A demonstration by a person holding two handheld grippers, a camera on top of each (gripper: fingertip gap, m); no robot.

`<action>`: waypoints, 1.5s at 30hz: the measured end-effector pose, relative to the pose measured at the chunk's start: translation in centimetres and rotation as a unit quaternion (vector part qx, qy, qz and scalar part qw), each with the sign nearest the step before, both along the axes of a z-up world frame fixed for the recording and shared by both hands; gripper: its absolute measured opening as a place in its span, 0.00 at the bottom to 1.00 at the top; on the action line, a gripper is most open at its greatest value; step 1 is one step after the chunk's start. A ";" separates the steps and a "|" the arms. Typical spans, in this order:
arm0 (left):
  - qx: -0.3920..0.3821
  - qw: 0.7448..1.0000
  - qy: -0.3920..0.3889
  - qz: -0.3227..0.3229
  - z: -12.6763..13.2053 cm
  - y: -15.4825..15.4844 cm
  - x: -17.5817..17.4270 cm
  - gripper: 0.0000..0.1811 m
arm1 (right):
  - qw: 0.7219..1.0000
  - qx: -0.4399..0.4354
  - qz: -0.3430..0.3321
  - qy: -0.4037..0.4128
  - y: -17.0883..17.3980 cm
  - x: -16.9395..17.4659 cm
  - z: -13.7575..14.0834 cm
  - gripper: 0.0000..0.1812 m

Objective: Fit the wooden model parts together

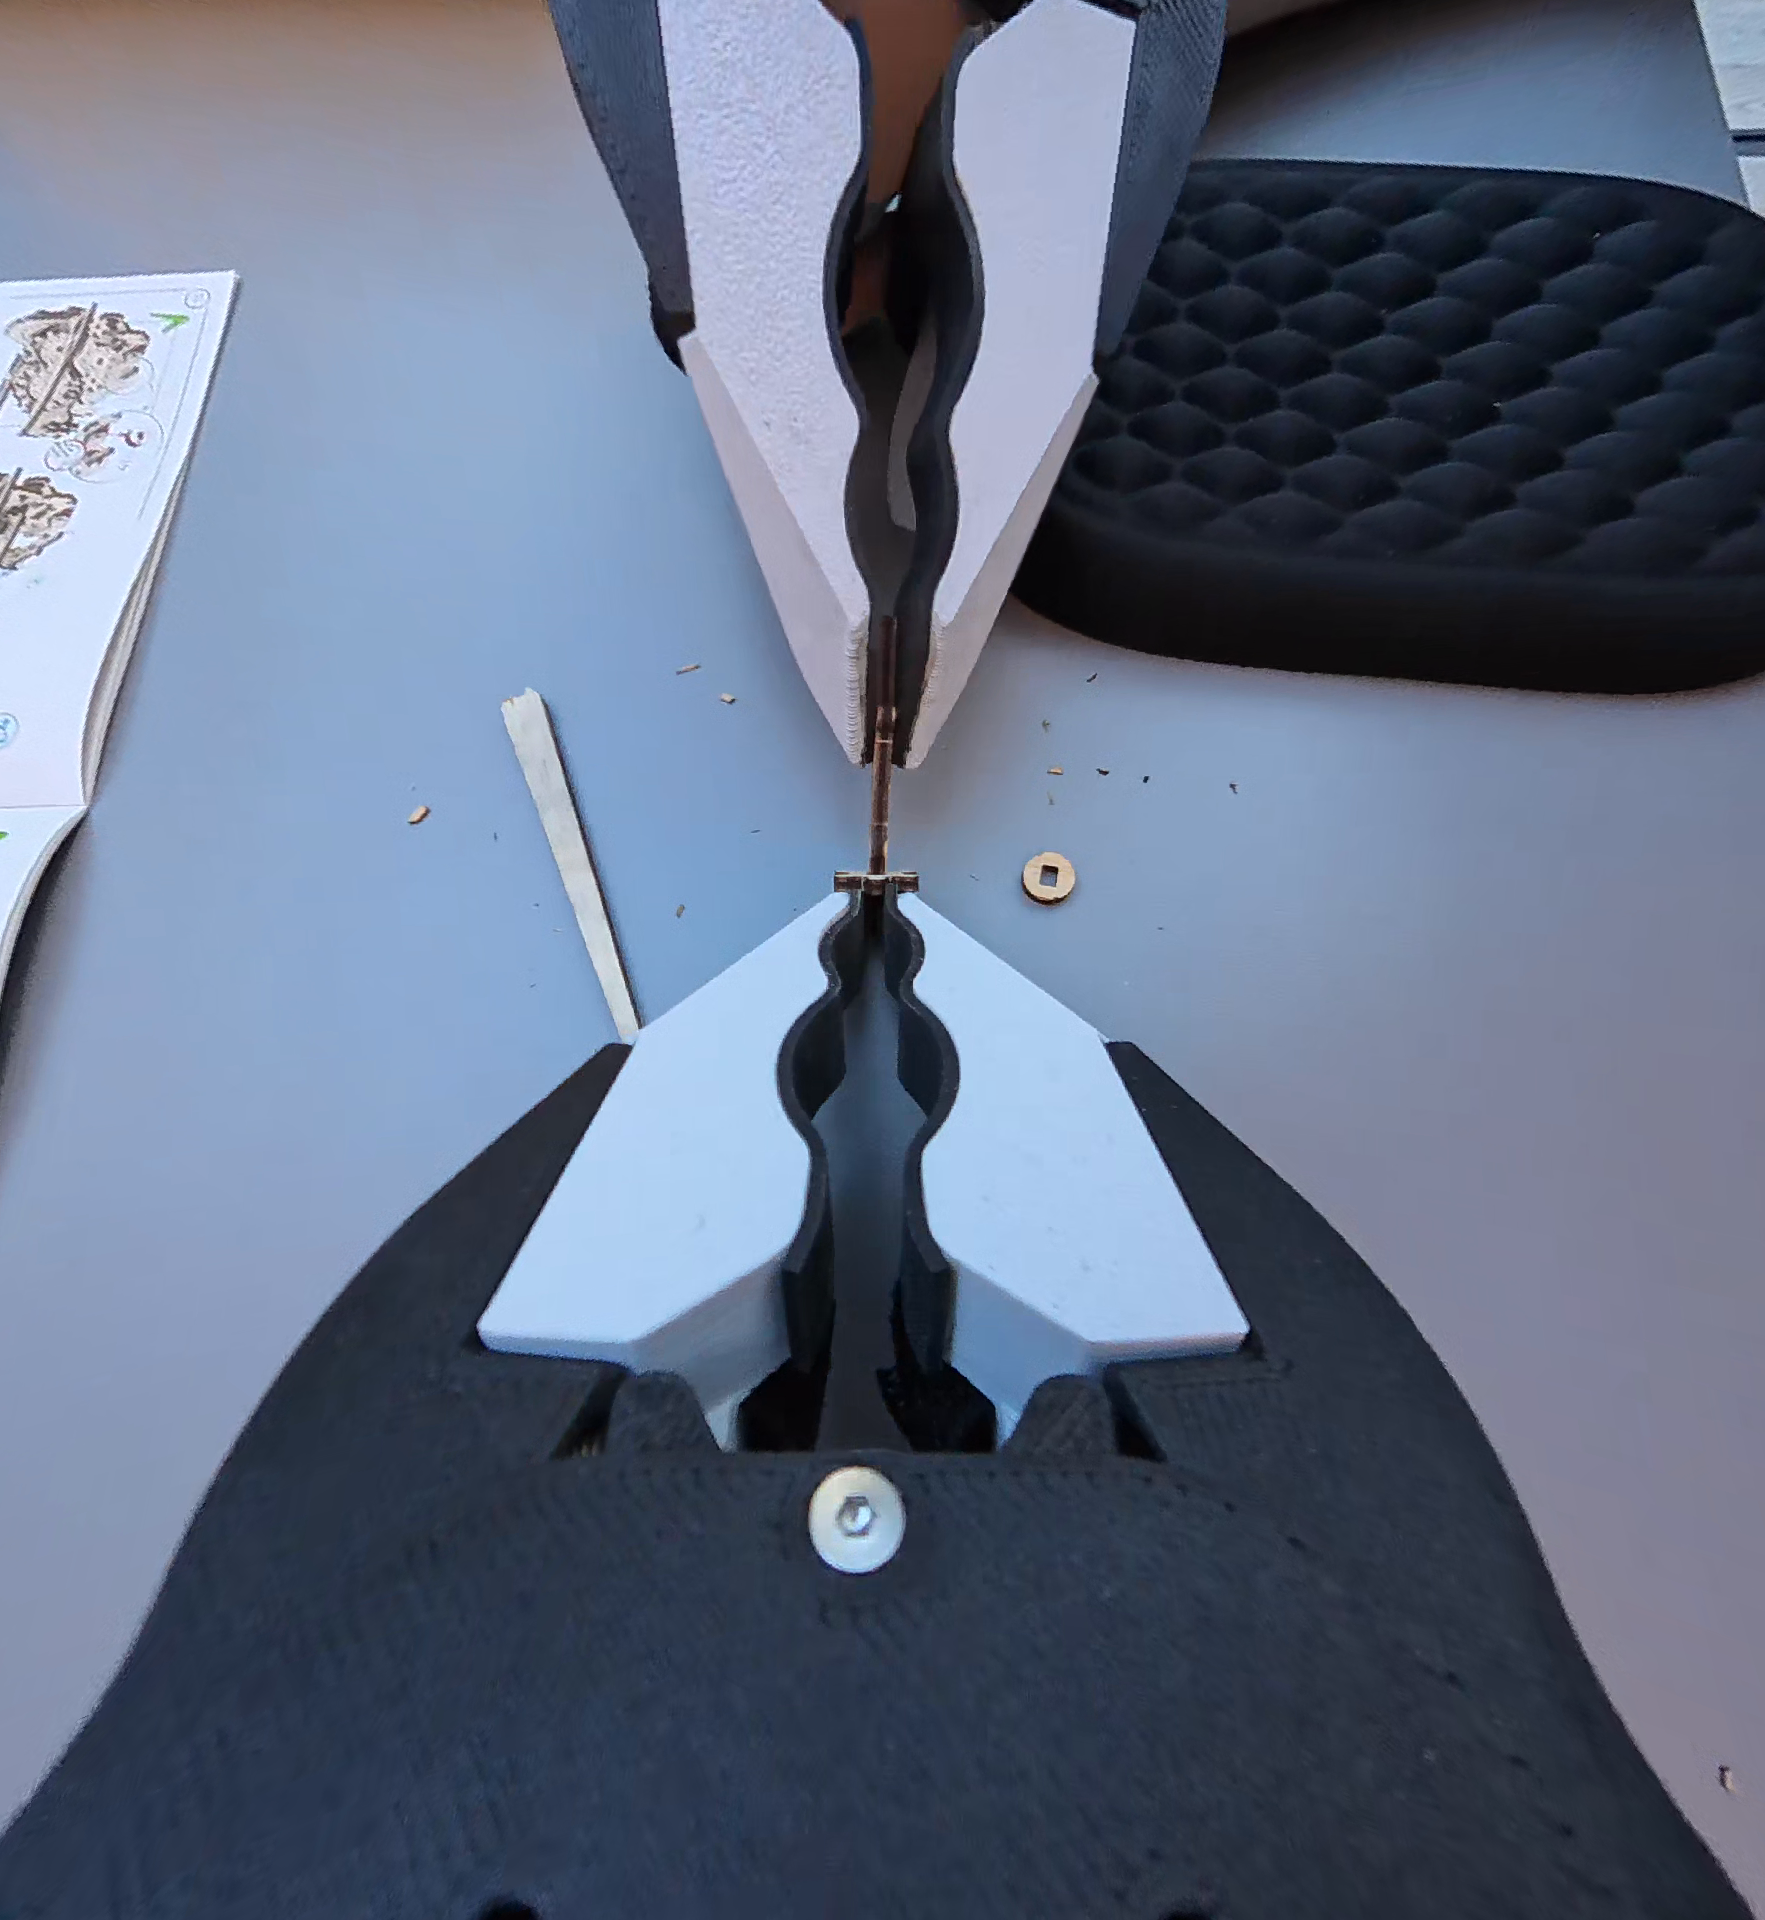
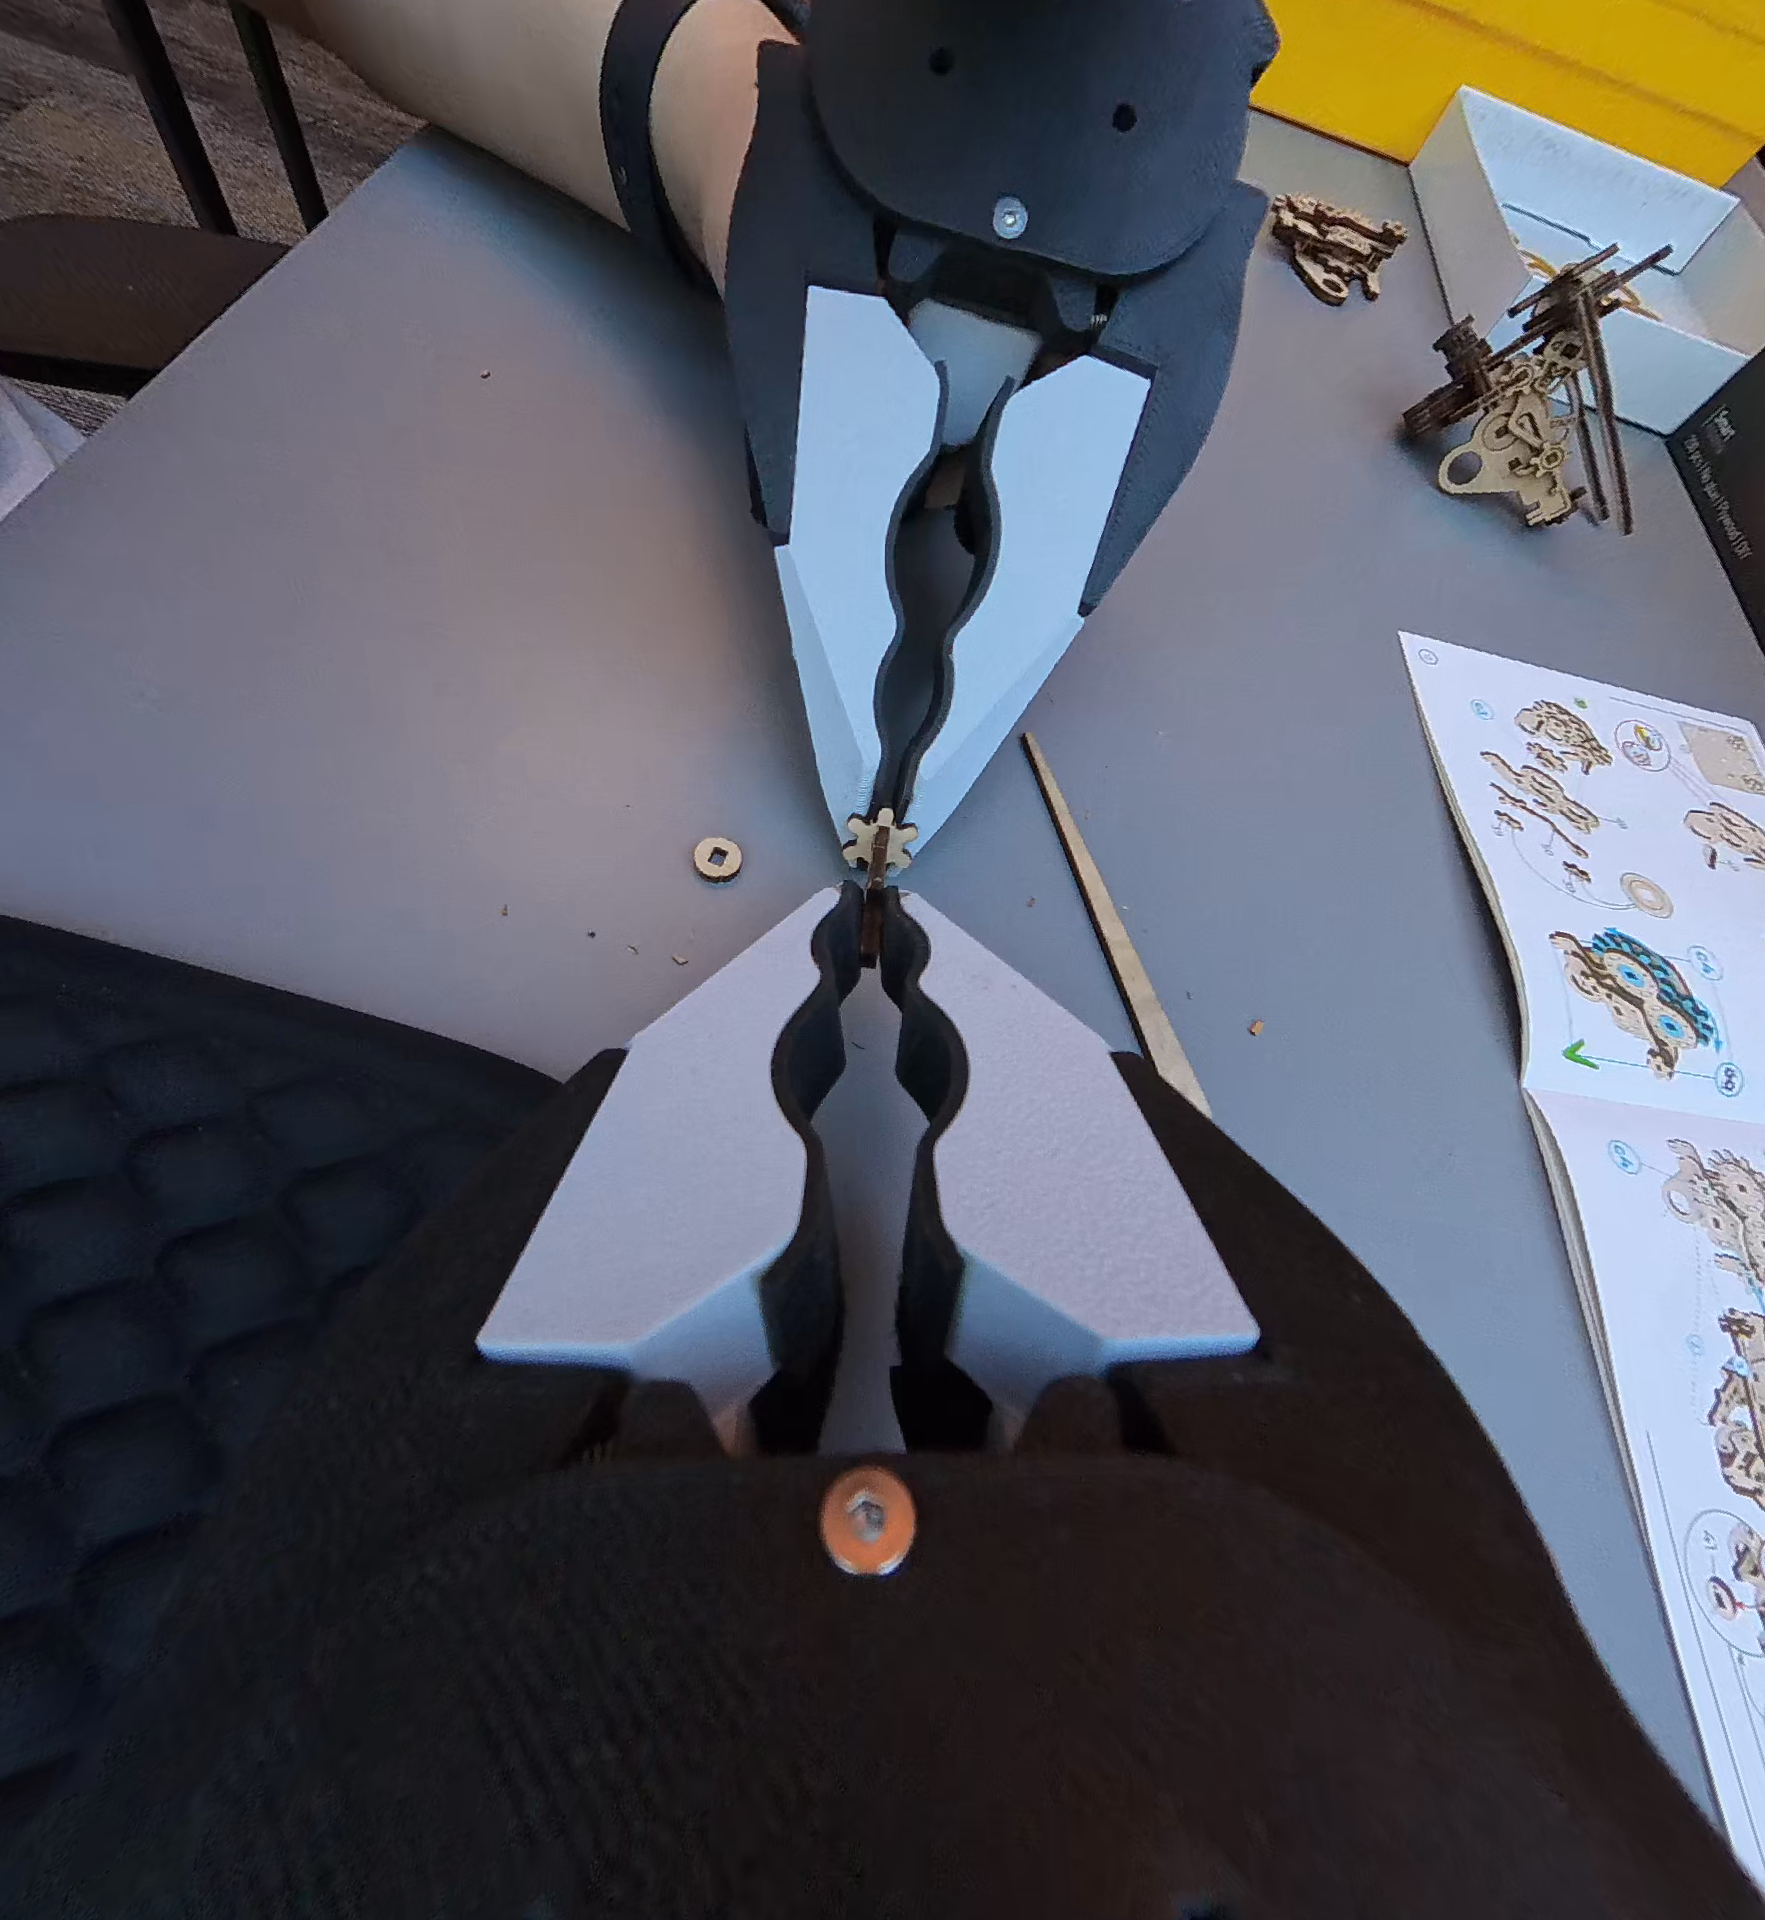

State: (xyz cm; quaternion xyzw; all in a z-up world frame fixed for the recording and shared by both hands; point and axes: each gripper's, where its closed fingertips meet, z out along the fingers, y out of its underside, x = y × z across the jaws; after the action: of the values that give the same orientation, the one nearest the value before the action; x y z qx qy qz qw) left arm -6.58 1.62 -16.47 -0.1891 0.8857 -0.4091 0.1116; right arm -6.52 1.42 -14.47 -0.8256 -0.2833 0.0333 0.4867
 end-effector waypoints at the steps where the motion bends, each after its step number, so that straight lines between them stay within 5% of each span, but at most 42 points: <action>1: -0.001 1.000 0.001 0.000 0.0 0.0 0.0 0.00 | 1.000 0.001 0.000 -0.002 0.0 0.0 0.0 0.00; 15: -0.029 0.998 0.057 0.029 0.0 0.2 0.0 0.00 | 1.000 0.013 -0.005 -0.026 0.2 -0.1 0.1 0.00; 29: 0.027 0.995 -0.063 -0.075 0.0 -1.0 -1.2 0.00 | 0.996 -0.007 0.083 -0.009 -0.8 -0.7 -0.2 0.00; 45: -0.008 1.000 -0.007 0.019 0.4 -0.1 0.4 0.00 | 0.999 0.014 0.006 -0.033 0.0 0.4 -0.1 0.00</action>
State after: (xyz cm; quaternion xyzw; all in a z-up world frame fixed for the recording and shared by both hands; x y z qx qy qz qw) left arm -6.14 1.50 -16.11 -0.2034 0.8779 -0.4153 0.1242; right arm -6.13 1.43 -14.60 -0.8181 -0.3041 0.0051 0.4881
